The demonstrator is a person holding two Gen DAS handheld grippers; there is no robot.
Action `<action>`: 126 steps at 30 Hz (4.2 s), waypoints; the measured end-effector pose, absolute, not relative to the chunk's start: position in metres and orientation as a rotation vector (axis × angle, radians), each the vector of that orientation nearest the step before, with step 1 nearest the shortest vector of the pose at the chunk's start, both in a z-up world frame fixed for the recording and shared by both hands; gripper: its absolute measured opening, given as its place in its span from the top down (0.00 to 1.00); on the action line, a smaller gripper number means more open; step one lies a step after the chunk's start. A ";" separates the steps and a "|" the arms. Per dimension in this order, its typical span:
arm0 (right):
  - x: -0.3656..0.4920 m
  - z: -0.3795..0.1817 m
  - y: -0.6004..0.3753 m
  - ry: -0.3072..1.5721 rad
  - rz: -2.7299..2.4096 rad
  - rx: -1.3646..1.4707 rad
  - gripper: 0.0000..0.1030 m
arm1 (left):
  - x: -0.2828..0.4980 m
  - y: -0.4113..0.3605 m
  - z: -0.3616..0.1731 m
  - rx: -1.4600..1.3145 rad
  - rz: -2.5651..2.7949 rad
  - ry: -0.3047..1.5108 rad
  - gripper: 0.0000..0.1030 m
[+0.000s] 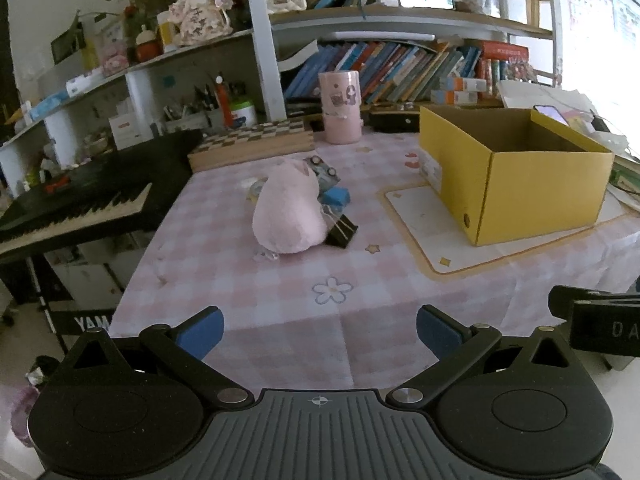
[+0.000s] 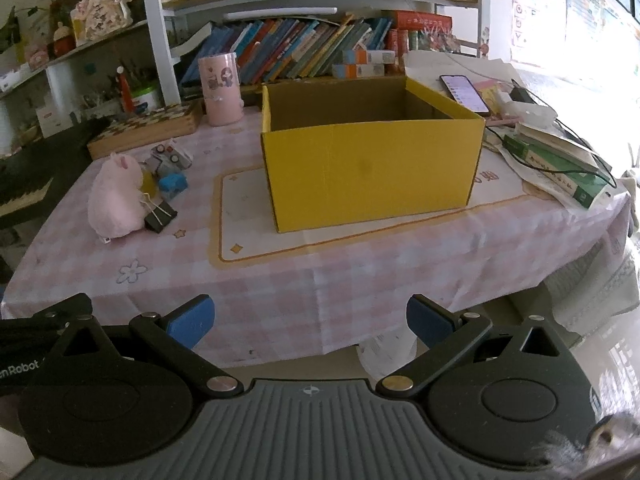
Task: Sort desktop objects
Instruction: 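Move both tools toward the pink plush pig and black binder clip, then close the left tool on the pink plush pig while the right tool approaches the binder clip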
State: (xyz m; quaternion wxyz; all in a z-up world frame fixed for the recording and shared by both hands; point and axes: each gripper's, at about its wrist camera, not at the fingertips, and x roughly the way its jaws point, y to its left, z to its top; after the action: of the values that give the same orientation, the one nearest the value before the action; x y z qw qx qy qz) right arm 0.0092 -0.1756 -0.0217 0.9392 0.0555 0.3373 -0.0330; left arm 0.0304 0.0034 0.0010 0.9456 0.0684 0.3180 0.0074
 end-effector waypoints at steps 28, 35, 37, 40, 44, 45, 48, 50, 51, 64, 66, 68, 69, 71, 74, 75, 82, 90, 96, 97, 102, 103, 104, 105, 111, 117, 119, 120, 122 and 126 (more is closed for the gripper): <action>0.018 -0.018 -0.167 0.681 -0.041 0.078 0.00 | 0.032 0.007 0.002 0.149 -0.026 0.634 0.00; 0.014 -0.018 -0.158 0.673 -0.026 0.089 0.00 | 0.032 0.014 0.004 0.130 -0.032 0.625 0.00; 0.013 -0.018 -0.157 0.673 -0.021 0.092 0.00 | 0.032 0.015 0.004 0.127 -0.031 0.623 0.00; 0.013 -0.018 -0.156 0.673 -0.011 0.098 0.00 | 0.031 0.018 0.005 0.120 -0.027 0.622 0.00; 0.014 -0.019 -0.153 0.673 0.006 0.103 0.00 | 0.031 0.023 0.004 0.113 -0.011 0.625 0.00; 0.015 -0.019 -0.152 0.673 0.011 0.100 0.00 | 0.031 0.024 0.004 0.110 -0.006 0.626 0.00; 0.016 -0.019 -0.150 0.672 0.024 0.090 0.00 | 0.031 0.026 0.003 0.103 0.006 0.627 0.00; 0.016 -0.020 -0.149 0.671 0.031 0.084 0.00 | 0.031 0.026 0.004 0.100 0.011 0.624 0.00; 0.017 -0.019 -0.149 0.671 0.034 0.083 0.01 | 0.031 0.025 0.004 0.100 0.012 0.621 0.00; 0.025 -0.017 -0.147 0.647 0.097 0.063 0.05 | 0.040 0.027 0.007 0.089 0.026 0.603 0.00; 0.027 -0.017 -0.145 0.642 0.118 0.063 0.10 | 0.042 0.029 0.006 0.084 0.028 0.605 0.01; 0.030 -0.017 -0.142 0.639 0.137 0.058 0.16 | 0.045 0.032 0.006 0.077 0.032 0.607 0.01; 0.032 -0.017 -0.140 0.637 0.146 0.051 0.19 | 0.047 0.033 0.007 0.073 0.033 0.606 0.01; 0.035 -0.016 -0.137 0.634 0.161 0.038 0.23 | 0.051 0.036 0.007 0.060 0.033 0.603 0.01; 0.043 -0.014 -0.133 0.626 0.186 0.024 0.27 | 0.058 0.039 0.009 0.051 0.040 0.592 0.01; 0.045 -0.013 -0.131 0.624 0.194 0.020 0.28 | 0.061 0.040 0.009 0.050 0.045 0.586 0.01; 0.075 -0.011 -0.122 0.601 0.284 -0.002 0.32 | 0.089 0.052 0.006 0.030 0.069 0.590 0.01; 0.112 -0.015 -0.111 0.622 0.340 -0.022 0.39 | 0.125 0.060 -0.001 0.027 0.056 0.627 0.01; 0.140 -0.021 -0.106 0.652 0.389 -0.044 0.39 | 0.150 0.070 -0.012 -0.013 0.025 0.642 0.01; 0.145 -0.022 -0.105 0.655 0.394 -0.054 0.39 | 0.153 0.071 -0.013 -0.026 0.018 0.644 0.01; 0.160 -0.030 -0.106 0.655 0.407 -0.096 0.39 | 0.173 0.070 -0.025 -0.039 -0.002 0.664 0.01; 0.163 -0.032 -0.107 0.657 0.404 -0.100 0.39 | 0.176 0.068 -0.027 -0.032 0.000 0.669 0.01; 0.166 -0.034 -0.107 0.660 0.401 -0.100 0.39 | 0.180 0.067 -0.029 -0.026 0.000 0.673 0.01; 0.168 -0.036 -0.108 0.663 0.398 -0.100 0.39 | 0.183 0.066 -0.031 -0.022 -0.001 0.676 0.01; 0.183 -0.044 -0.108 0.686 0.405 -0.106 0.39 | 0.200 0.062 -0.031 -0.016 -0.040 0.648 0.01; 0.197 -0.051 -0.103 0.696 0.454 -0.154 0.39 | 0.219 0.055 -0.035 0.015 -0.067 0.654 0.04; 0.201 -0.052 -0.102 0.695 0.469 -0.170 0.39 | 0.224 0.052 -0.038 0.030 -0.077 0.663 0.04; 0.204 -0.053 -0.101 0.696 0.478 -0.177 0.39 | 0.226 0.051 -0.040 0.039 -0.083 0.667 0.05; 0.209 -0.055 -0.100 0.700 0.493 -0.186 0.39 | 0.229 0.049 -0.043 0.055 -0.087 0.678 0.09; 0.218 -0.060 -0.097 0.711 0.514 -0.210 0.39 | 0.233 0.052 -0.050 0.073 -0.078 0.708 0.22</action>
State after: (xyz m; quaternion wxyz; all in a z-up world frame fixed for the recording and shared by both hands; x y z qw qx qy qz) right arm 0.2175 -0.0966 -0.0597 0.9000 -0.1016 0.3435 0.2485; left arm 0.2334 0.0521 -0.0498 0.9367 0.0358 0.3463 -0.0381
